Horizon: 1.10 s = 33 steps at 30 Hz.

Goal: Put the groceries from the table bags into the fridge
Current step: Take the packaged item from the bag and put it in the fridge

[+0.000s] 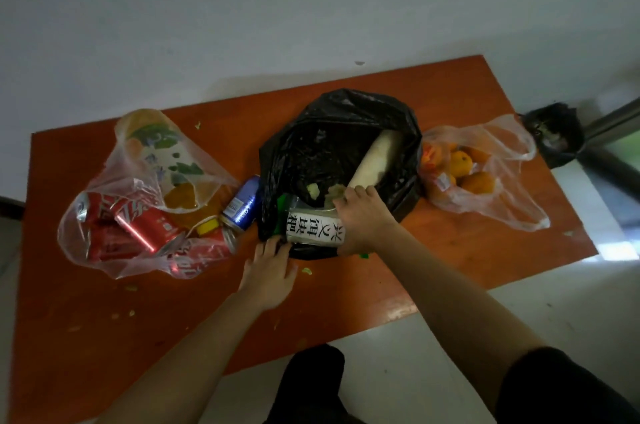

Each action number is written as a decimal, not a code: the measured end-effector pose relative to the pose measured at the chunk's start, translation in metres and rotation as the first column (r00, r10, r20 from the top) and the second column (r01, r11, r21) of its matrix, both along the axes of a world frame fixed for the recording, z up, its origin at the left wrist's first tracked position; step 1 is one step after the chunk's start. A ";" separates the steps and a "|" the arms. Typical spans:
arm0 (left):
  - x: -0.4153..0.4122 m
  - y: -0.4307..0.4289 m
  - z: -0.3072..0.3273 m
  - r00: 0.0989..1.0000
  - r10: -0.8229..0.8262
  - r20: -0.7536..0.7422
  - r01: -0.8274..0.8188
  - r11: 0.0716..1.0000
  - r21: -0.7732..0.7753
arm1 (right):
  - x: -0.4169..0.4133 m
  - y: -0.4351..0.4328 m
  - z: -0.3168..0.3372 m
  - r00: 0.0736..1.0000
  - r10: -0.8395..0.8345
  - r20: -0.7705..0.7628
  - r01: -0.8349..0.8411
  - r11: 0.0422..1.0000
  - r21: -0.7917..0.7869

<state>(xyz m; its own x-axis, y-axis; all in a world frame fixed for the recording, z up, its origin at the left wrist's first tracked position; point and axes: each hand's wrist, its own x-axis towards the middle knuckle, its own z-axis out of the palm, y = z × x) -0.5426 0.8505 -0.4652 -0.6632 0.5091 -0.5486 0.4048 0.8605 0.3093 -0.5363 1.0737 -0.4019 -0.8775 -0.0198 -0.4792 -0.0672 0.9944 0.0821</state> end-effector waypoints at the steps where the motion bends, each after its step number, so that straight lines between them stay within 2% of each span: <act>1: 0.000 0.001 0.001 1.000 -0.009 0.010 0.009 1.000 -0.003 | 0.003 -0.002 0.003 1.000 0.009 0.009 -0.009 1.000 0.012; 4: 0.001 0.004 0.002 0.999 0.005 0.036 -0.005 1.000 0.007 | 0.023 0.003 0.016 0.999 -0.029 -0.030 0.029 0.999 -0.021; 6: 0.001 0.006 0.006 0.998 0.034 0.059 -0.034 0.999 -0.004 | 0.043 0.016 0.029 0.986 -0.122 -0.110 0.112 0.990 -0.091; 8: 0.002 0.012 0.013 0.995 0.078 0.063 -0.078 0.997 -0.005 | 0.069 0.033 0.047 0.948 -0.241 -0.209 0.205 0.963 -0.177; 11: 0.010 0.034 0.033 0.993 0.119 -0.024 -0.118 0.992 0.039 | 0.117 0.058 0.073 0.851 -0.399 -0.341 0.314 0.908 -0.278; 14: 0.032 0.072 0.063 0.992 0.115 -0.055 -0.104 0.979 0.174 | 0.179 0.076 0.098 0.724 -0.515 -0.459 0.395 0.855 -0.335; 16: 0.059 0.106 0.090 0.993 0.107 -0.046 -0.085 0.937 0.340 | 0.229 0.083 0.114 0.645 -0.559 -0.521 0.444 0.829 -0.340; 19: 0.133 0.160 0.153 0.990 0.127 0.063 -0.137 0.731 0.669 | 0.321 0.085 0.137 0.544 -0.613 -0.574 0.535 0.780 -0.325; 21: 0.200 0.187 0.199 0.977 0.080 0.197 -0.202 0.630 0.749 | 0.393 0.083 0.149 0.472 -0.654 -0.592 0.591 0.732 -0.338; 23: 0.266 0.209 0.226 0.956 -0.040 0.290 -0.214 0.582 0.785 | 0.465 0.081 0.158 0.372 -0.708 -0.601 0.645 0.662 -0.381; 26: 0.352 0.241 0.235 0.930 -0.242 0.276 -0.100 0.556 0.825 | 0.570 0.075 0.172 0.218 -0.758 -0.615 0.716 0.552 -0.427; 29: 0.436 0.272 0.244 0.898 -0.374 0.233 0.010 0.547 0.837 | 0.664 0.070 0.179 0.056 -0.786 -0.616 0.774 0.424 -0.470; 33: 0.552 0.307 0.264 0.821 -0.546 0.169 0.111 0.443 0.890 | 0.769 0.072 0.178 -0.141 -0.773 -0.619 0.823 0.256 -0.507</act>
